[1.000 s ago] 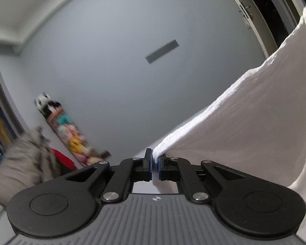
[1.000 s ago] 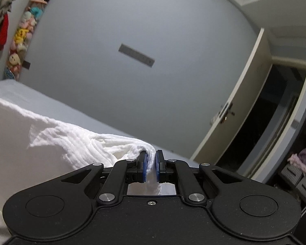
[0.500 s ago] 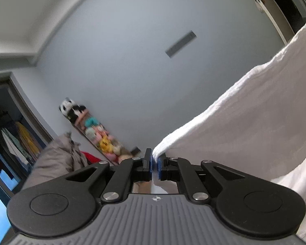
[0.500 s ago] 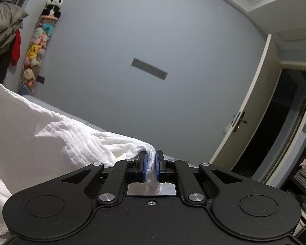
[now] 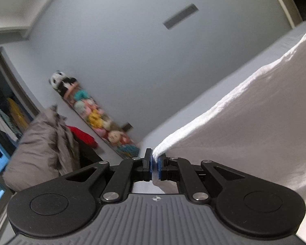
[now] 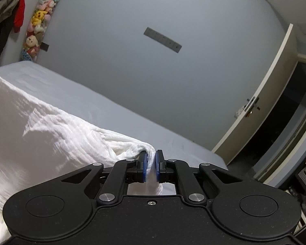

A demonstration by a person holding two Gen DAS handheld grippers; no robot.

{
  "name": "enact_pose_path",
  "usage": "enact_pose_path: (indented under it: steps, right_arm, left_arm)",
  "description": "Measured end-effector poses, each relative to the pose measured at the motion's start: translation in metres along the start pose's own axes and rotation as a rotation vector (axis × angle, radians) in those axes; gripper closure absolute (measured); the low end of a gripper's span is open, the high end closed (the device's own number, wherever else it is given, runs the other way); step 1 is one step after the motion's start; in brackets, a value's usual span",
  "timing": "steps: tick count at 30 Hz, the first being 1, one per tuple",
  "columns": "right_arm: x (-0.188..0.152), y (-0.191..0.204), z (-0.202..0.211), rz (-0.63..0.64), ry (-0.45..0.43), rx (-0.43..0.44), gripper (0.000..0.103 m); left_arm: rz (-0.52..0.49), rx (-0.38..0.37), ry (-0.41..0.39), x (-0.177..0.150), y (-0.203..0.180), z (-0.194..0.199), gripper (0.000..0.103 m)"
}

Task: Fold clothes
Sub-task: 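Raise the garment with both grippers, stretching it between them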

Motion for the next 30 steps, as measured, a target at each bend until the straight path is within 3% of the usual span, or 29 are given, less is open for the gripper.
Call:
enact_pose_path:
  steps: [4,7,10,16,21,30]
  right_arm:
    - [0.028,-0.010,-0.003,-0.077,-0.104,-0.050,0.097]
    - [0.040,-0.017,-0.004,-0.071,-0.131,-0.037,0.097]
    - [0.033,-0.022,-0.006,-0.047,-0.110,-0.016,0.097]
    - [-0.027,-0.022,0.006,0.041,-0.002,0.111,0.097]
    - [-0.098,-0.007,0.027,0.181,0.157,0.254,0.097]
    - [-0.206,0.022,0.048,0.382,0.435,0.491,0.097]
  left_arm:
    - [0.028,0.084,-0.099,0.030,0.029,0.013,0.099]
    - [0.001,0.064,-0.112,0.040,0.037,0.019,0.099]
    - [-0.084,0.002,-0.094,0.024,0.024,0.025,0.099]
    - [-0.187,-0.168,-0.022,-0.046,-0.032,0.055,0.099]
    - [-0.256,-0.373,0.088,-0.107,-0.082,0.075,0.099]
    - [-0.317,-0.685,0.266,-0.182,-0.136,0.088,0.099]
Point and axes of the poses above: each gripper's, at about its wrist camera, not at the fingertips, and z roughly against the way its jaws point, y to its left, x to its top, the point moved 7 cm from there along -z, roughly the way its jaws point, and after that the axes turned 14 degrees about -x, right-handed, at the moved point
